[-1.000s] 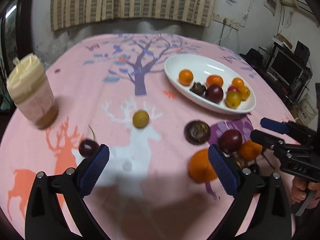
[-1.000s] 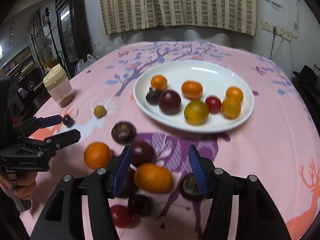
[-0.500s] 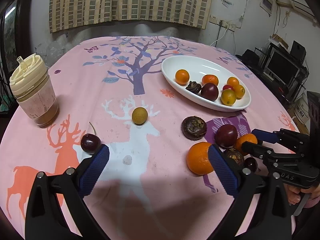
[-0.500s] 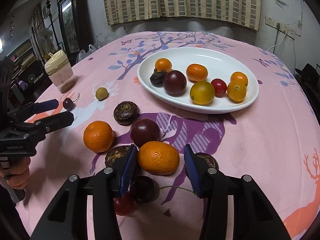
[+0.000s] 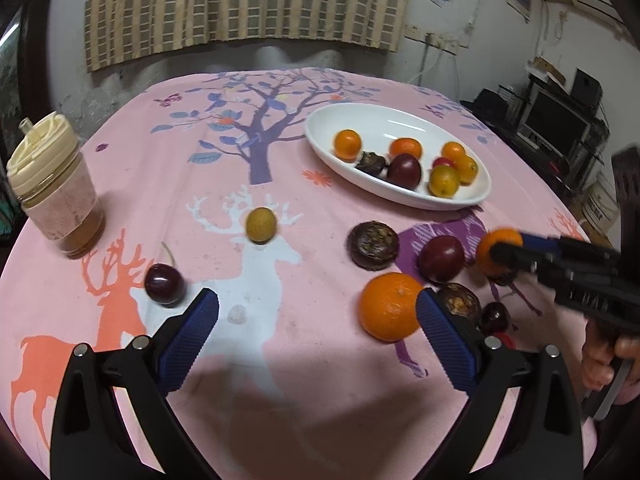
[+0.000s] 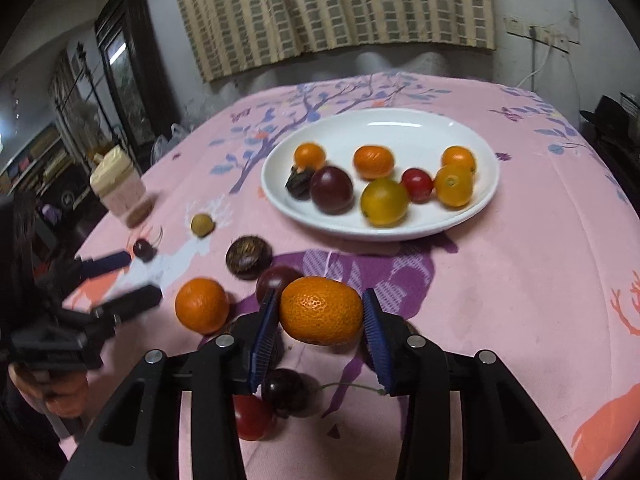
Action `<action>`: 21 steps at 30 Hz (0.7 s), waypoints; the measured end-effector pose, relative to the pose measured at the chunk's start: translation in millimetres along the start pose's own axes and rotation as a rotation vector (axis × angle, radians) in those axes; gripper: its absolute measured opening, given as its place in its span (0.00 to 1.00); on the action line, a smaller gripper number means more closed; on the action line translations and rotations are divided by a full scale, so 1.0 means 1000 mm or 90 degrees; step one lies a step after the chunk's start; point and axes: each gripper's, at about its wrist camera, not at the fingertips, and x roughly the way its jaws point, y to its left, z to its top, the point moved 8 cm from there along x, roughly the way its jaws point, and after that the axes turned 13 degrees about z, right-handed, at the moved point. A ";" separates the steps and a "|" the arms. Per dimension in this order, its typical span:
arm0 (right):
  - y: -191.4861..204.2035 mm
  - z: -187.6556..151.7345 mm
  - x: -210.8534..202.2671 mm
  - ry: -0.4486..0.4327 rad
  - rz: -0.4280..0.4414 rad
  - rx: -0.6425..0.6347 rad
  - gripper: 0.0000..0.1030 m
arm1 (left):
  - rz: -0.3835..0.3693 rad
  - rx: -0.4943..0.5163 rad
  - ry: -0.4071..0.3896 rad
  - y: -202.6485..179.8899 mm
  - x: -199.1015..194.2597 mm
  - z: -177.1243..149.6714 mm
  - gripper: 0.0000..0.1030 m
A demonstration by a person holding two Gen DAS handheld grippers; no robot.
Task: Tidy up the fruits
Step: 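Grasp a mandarin with the right tool while the left tool reaches toward another mandarin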
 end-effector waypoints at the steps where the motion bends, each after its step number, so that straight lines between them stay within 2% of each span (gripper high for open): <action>1: -0.002 0.001 -0.003 -0.007 0.001 0.009 0.42 | -0.008 0.013 -0.003 -0.005 -0.001 -0.001 0.94; 4: -0.008 0.003 -0.007 -0.018 -0.004 0.029 0.42 | -0.020 0.046 -0.017 -0.020 -0.002 -0.005 0.92; 6: -0.011 0.004 -0.009 -0.023 -0.015 0.033 0.42 | -0.027 0.066 -0.016 -0.028 0.000 -0.008 0.80; 8: -0.013 0.005 -0.011 -0.027 -0.017 0.039 0.42 | -0.033 0.078 -0.001 -0.034 0.006 -0.011 0.75; 11: -0.013 0.005 -0.012 -0.029 -0.015 0.041 0.42 | -0.040 0.081 0.013 -0.037 0.013 -0.014 0.67; 16: -0.014 0.005 -0.013 -0.027 -0.013 0.037 0.42 | -0.048 0.076 0.028 -0.038 0.021 -0.014 0.66; 19: -0.011 0.006 -0.014 -0.029 -0.013 0.034 0.42 | -0.058 0.081 0.037 -0.042 0.026 -0.015 0.60; 21: -0.011 0.005 -0.014 -0.030 -0.013 0.033 0.42 | -0.071 0.087 0.045 -0.046 0.028 -0.017 0.52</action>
